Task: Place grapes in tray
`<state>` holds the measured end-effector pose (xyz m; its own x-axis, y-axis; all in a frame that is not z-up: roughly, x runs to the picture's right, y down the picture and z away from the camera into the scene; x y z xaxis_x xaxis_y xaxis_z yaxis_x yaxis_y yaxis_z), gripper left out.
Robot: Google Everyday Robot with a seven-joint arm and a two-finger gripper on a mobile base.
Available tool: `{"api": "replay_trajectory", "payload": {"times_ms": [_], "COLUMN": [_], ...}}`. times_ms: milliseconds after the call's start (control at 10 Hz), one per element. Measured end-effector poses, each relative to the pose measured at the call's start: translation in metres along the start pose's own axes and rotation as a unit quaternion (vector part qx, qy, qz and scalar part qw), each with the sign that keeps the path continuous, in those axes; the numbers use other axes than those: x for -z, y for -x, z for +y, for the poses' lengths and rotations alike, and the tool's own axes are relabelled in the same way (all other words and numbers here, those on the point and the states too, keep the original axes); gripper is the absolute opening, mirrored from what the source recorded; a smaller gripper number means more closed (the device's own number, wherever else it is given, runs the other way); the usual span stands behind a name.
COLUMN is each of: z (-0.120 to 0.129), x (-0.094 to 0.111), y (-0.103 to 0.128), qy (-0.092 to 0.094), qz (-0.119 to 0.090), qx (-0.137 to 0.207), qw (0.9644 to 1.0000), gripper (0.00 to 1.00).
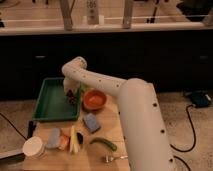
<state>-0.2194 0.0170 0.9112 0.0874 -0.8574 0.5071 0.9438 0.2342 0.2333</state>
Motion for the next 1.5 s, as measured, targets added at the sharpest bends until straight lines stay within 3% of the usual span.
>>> {"api": "replay_trajectory", "payload": {"times_ms": [200, 300, 600, 800, 1500], "z": [0.0, -0.001, -0.003, -0.005, -0.011], "x": [0.001, 0.002, 0.008, 0.011, 0.013], "y": [0.001, 0.002, 0.004, 0.004, 0.006], "qy": [0.001, 0.003, 0.006, 0.007, 0.005], "qz": [0.0, -0.001, 0.0, 0.0, -0.012], "qx": [0.002, 0.005, 0.012, 0.016, 0.03], "qw": [1.0, 1.0, 0.9999, 0.9998, 0.9995], "gripper": [0.17, 0.31, 0.62, 0.77, 0.8]}}
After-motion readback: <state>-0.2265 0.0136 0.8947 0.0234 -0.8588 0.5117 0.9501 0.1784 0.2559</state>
